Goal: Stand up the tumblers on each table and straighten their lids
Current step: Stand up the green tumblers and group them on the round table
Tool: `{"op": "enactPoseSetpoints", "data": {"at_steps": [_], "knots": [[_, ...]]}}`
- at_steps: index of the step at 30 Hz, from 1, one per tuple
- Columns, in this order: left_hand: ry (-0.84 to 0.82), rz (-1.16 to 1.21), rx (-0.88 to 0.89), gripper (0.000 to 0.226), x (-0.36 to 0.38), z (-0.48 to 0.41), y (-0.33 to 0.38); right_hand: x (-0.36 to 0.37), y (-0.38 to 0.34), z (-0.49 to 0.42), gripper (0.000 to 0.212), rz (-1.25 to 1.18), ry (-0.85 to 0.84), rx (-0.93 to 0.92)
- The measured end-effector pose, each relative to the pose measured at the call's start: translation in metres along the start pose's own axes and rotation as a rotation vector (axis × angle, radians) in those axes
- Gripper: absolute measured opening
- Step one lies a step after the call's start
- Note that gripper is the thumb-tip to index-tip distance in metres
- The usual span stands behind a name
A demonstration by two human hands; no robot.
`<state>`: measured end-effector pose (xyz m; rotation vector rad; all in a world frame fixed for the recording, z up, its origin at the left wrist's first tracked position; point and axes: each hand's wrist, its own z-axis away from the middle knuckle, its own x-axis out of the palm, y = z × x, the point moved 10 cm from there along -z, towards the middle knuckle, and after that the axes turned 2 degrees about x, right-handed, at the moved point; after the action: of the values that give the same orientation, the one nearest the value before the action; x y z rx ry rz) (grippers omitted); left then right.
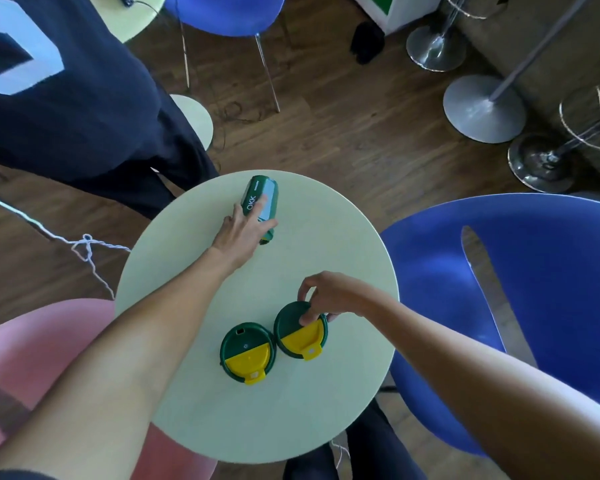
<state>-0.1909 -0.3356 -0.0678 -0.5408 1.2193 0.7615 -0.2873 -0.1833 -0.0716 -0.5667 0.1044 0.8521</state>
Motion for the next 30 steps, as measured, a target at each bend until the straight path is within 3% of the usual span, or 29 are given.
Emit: {"op": "enactPoseSetpoints", "data": {"at_steps": [10,15,21,25,30], "knots": [[-0.038,0.576,-0.244,0.060,-0.045,0.037,-0.030,-0.004,-0.004,0.017,0.042,-0.055,0.059,0.020],[-0.205,0.765,-0.297,0.055,-0.049,0.063,-0.032,-0.007,-0.009,0.028,0.042,-0.084,0.109,0.042],[-0.399,0.760,-0.216,0.053,-0.052,0.080,-0.006,-0.002,-0.002,0.032,0.044,-0.174,0.135,0.104],[-0.449,0.730,-0.192,0.044,-0.046,0.084,0.010,0.004,0.010,0.032,0.041,-0.272,0.162,0.160],[-0.492,0.653,-0.179,0.048,-0.038,0.085,0.021,0.006,0.016,0.031,0.040,-0.338,0.213,0.157]]}}
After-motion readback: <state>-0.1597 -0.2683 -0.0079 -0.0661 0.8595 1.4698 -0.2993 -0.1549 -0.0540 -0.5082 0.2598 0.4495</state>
